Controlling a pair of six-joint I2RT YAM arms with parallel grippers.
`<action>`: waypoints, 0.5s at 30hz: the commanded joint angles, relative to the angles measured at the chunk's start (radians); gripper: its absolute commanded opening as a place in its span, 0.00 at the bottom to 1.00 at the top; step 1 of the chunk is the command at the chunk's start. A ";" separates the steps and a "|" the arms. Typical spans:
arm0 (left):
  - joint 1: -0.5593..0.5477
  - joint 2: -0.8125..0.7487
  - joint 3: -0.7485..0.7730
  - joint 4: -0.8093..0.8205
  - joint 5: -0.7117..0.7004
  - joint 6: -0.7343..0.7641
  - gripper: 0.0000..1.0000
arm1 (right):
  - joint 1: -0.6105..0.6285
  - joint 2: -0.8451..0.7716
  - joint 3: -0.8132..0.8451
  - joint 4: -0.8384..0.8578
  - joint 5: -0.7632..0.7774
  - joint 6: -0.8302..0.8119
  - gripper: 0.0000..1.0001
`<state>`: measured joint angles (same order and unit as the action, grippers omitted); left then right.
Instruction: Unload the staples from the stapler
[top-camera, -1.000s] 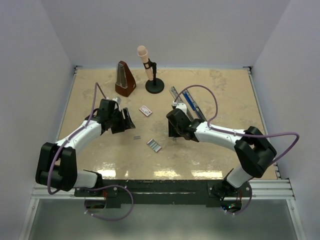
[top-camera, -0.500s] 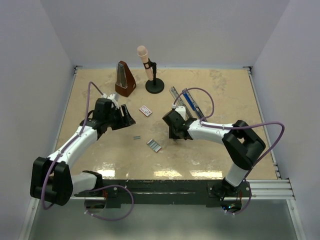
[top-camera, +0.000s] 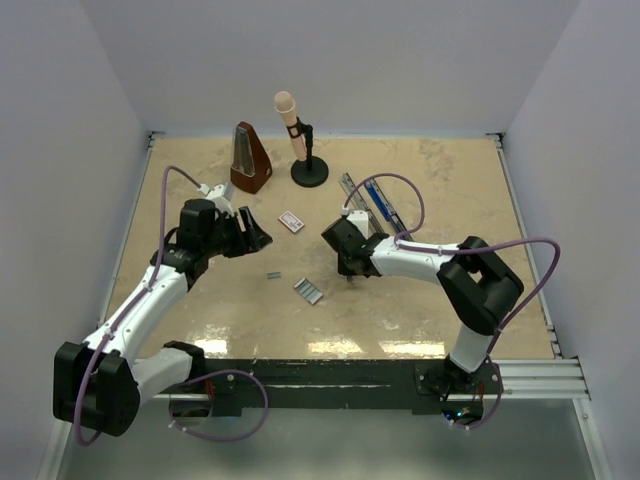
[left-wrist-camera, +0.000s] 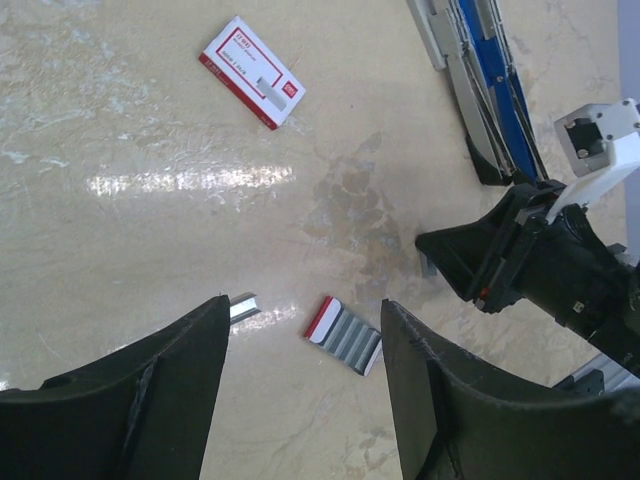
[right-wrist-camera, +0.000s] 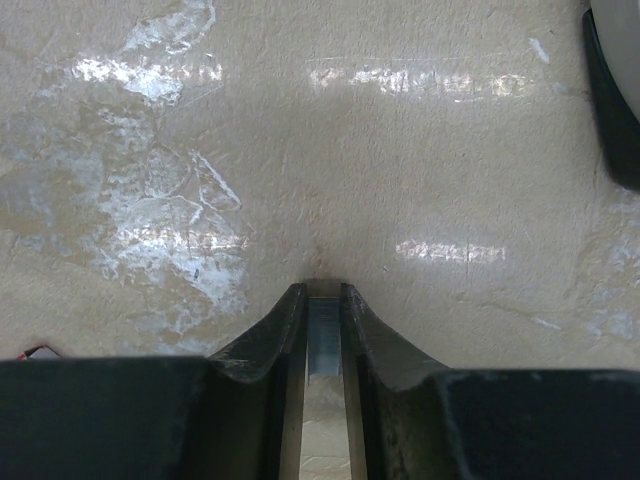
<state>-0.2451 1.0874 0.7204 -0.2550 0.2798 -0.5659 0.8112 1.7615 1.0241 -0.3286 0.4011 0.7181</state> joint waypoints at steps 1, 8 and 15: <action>-0.005 -0.012 -0.012 0.079 0.077 0.006 0.66 | -0.003 -0.010 0.016 0.042 0.004 -0.026 0.18; -0.005 -0.015 -0.013 0.118 0.183 0.011 0.65 | -0.010 -0.085 -0.001 0.100 -0.042 -0.081 0.14; -0.005 -0.024 0.047 0.175 0.361 0.052 0.64 | -0.078 -0.337 -0.127 0.403 -0.399 -0.115 0.13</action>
<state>-0.2451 1.0843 0.7147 -0.1692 0.4995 -0.5488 0.7689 1.5856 0.9421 -0.1596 0.2062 0.6308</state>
